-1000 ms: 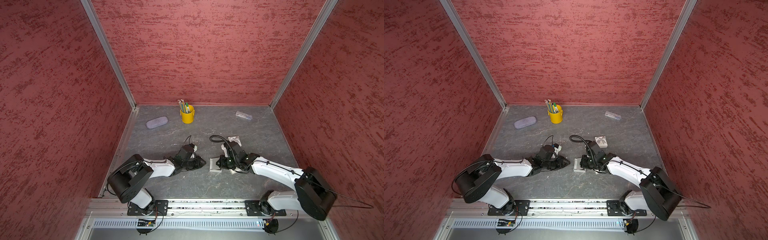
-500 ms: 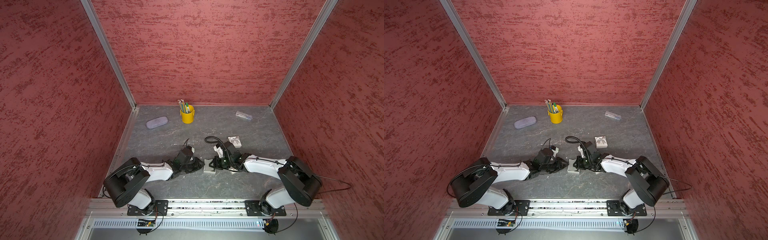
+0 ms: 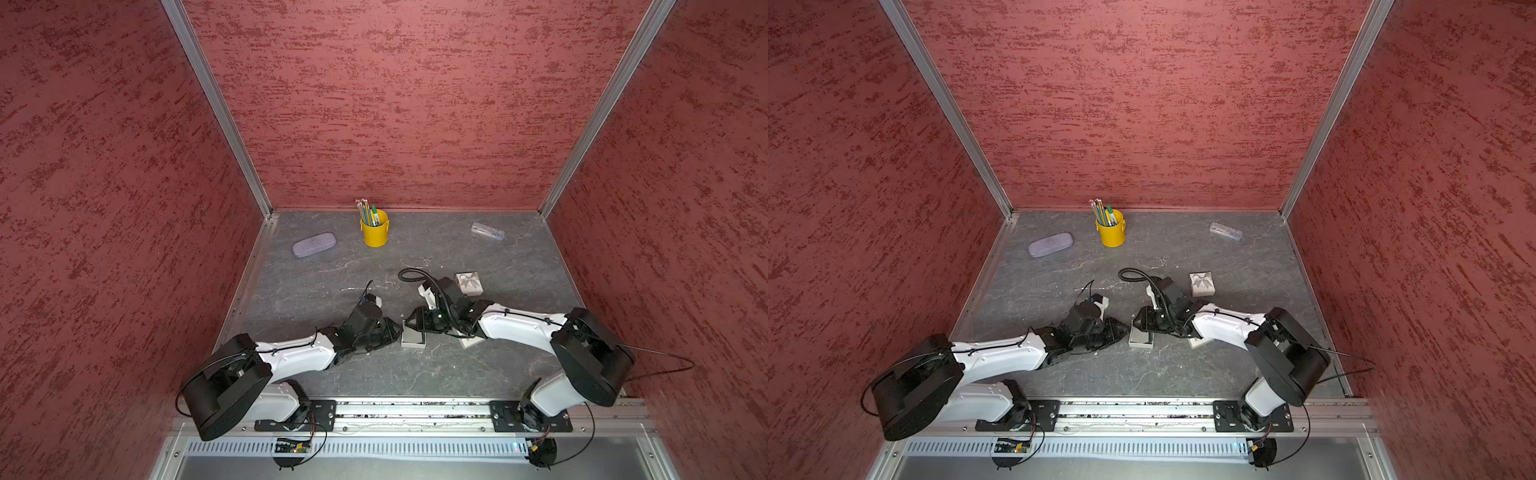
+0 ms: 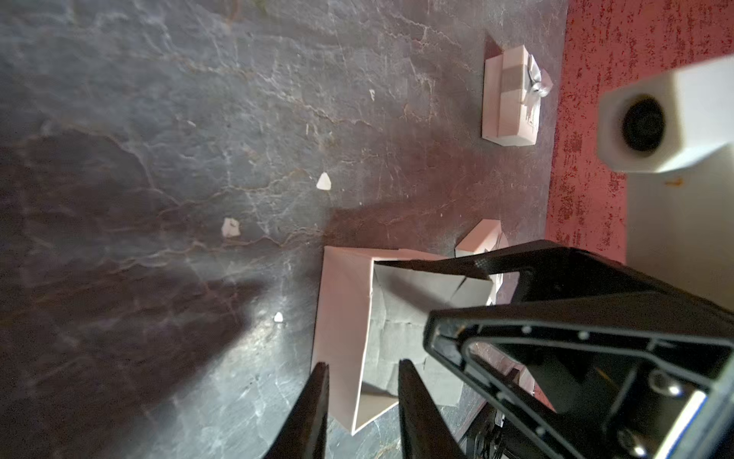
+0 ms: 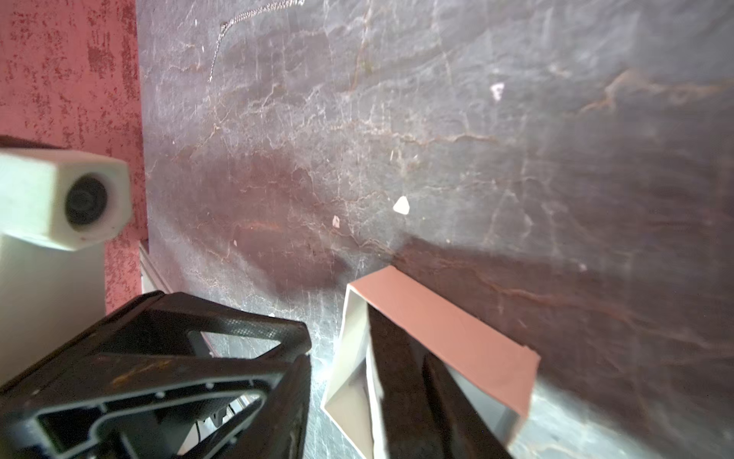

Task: Take the necklace out of the lift-off lid jewelry box
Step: Place the inner lining in the jewelry box.

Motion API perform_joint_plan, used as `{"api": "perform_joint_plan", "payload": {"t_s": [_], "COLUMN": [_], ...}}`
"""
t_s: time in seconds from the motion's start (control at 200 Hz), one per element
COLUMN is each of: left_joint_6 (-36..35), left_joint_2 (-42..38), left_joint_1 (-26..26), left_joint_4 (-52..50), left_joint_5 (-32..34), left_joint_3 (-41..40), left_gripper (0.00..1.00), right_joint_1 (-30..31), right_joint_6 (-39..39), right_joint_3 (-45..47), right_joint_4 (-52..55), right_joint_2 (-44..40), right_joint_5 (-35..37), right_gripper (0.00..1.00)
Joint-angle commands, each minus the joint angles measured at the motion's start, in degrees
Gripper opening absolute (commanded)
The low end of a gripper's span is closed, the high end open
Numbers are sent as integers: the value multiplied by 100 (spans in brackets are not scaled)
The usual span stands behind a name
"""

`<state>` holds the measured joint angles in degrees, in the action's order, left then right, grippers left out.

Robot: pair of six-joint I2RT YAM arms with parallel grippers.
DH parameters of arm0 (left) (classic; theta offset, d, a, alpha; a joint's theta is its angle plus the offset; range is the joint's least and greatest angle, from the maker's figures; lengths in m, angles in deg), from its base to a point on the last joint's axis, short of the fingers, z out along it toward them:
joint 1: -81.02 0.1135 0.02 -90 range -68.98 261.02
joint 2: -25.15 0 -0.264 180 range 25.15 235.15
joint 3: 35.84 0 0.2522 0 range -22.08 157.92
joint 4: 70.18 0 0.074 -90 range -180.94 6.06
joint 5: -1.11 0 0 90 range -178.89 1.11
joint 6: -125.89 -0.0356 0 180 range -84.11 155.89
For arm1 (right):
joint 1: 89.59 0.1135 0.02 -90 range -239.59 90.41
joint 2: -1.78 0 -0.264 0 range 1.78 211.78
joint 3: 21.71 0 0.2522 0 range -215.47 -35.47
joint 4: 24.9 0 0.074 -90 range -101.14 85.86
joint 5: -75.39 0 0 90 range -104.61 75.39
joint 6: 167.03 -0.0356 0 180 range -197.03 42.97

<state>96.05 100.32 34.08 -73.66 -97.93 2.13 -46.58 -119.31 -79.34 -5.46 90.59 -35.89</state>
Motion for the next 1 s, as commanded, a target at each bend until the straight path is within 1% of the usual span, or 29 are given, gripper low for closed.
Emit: {"api": "perform_joint_plan", "payload": {"t_s": [0.0, 0.075, 0.2, 0.245, 0.376, 0.546, 0.741, 0.997], "left_joint_6": [22, 14, -18, -35, -79, -84, -56, -48], "left_joint_2": [-73, -65, -39, -22, 47, 219, 309, 366], "left_joint_1": [-17, -17, -17, -17, -17, -15, -17, -8], "left_joint_4": [-88, -87, -97, -103, -101, -23, 18, -9], "left_joint_5": [144, 134, 108, 95, 68, 8, -66, -80], "left_joint_3": [-30, -28, 3, 22, 91, 155, 163, 198], "left_gripper": [31, 31, 31, 31, 31, 31, 31, 31], "right_joint_1": [67, 83, 115, 136, 241, 374, 408, 413], "right_joint_6": [162, 220, 288, 308, 307, 178, 175, 254], "right_joint_3": [-279, -431, -701, -774, -861, -715, -558, -365], "right_joint_4": [660, 935, 1412, 1551, 1809, 1734, 1527, 1203], "right_joint_2": [-193, -252, -413, -484, -529, -529, -291, 85], "right_joint_5": [474, 647, 1036, 1158, 1371, 1341, 1320, 1239], "right_gripper": [53, 55, 55, 53, 43, 32, 24, 21]}}
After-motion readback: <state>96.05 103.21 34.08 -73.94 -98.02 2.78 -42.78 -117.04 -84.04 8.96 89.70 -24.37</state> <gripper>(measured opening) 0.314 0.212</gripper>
